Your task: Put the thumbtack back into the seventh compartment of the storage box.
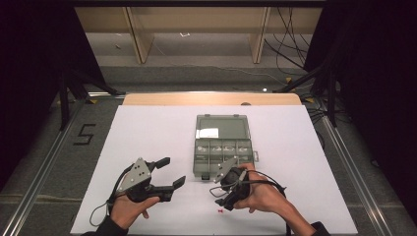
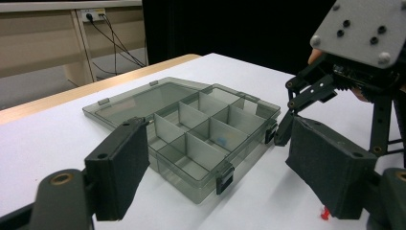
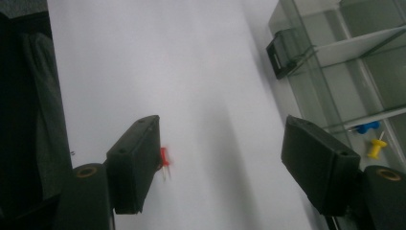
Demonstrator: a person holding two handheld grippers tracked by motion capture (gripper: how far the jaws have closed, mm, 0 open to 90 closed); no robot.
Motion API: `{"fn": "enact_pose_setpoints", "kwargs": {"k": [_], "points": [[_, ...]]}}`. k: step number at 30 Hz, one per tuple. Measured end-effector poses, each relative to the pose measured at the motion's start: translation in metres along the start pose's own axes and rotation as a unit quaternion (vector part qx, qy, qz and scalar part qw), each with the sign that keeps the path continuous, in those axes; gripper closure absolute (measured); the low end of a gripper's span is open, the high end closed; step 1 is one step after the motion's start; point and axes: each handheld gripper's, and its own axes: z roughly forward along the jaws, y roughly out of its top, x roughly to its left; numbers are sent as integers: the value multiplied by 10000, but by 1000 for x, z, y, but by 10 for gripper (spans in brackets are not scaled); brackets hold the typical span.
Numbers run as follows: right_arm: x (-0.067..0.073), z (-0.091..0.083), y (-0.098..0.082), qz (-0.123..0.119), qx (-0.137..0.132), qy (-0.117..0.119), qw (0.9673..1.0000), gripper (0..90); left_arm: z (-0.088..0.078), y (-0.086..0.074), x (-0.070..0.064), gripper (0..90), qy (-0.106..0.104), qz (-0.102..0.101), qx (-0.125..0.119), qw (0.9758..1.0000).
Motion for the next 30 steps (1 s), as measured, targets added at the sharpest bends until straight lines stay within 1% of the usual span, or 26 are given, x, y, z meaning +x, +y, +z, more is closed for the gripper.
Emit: {"fn": "enact_pose_setpoints", "kwargs": {"k": [1,7,9,13,15,17,20,24,28,30], "points": [[2,0,0,17,40,28,10000,313,0,0,0,211,0,0,-1,10000],[9,6,-1,-163,193,185,9995,351,0,0,0,211,5,-7,-6,10000],[12,9,-2,-176,264,211,9993,352,0,0,-1,211,18,-77,-3,10000],[14,13,-4,-261,370,246,9987,365,0,0,-1,211,15,-78,-6,10000],[14,14,-5,-274,401,269,9985,371,0,0,-1,211,15,-77,-8,10000],[16,15,-5,-229,442,252,9984,377,0,0,-1,211,15,-77,-9,10000],[18,18,-6,-261,499,291,9980,392,0,0,-1,210,16,-74,-10,10000],[21,22,-6,-293,590,312,9973,430,0,0,0,211,17,-75,-11,10000],[22,24,-7,-330,656,314,9968,491,0,0,-1,211,16,-76,-10,10000],[21,24,-7,-353,693,359,9963,521,0,0,-1,211,18,-74,-12,10000]]}}
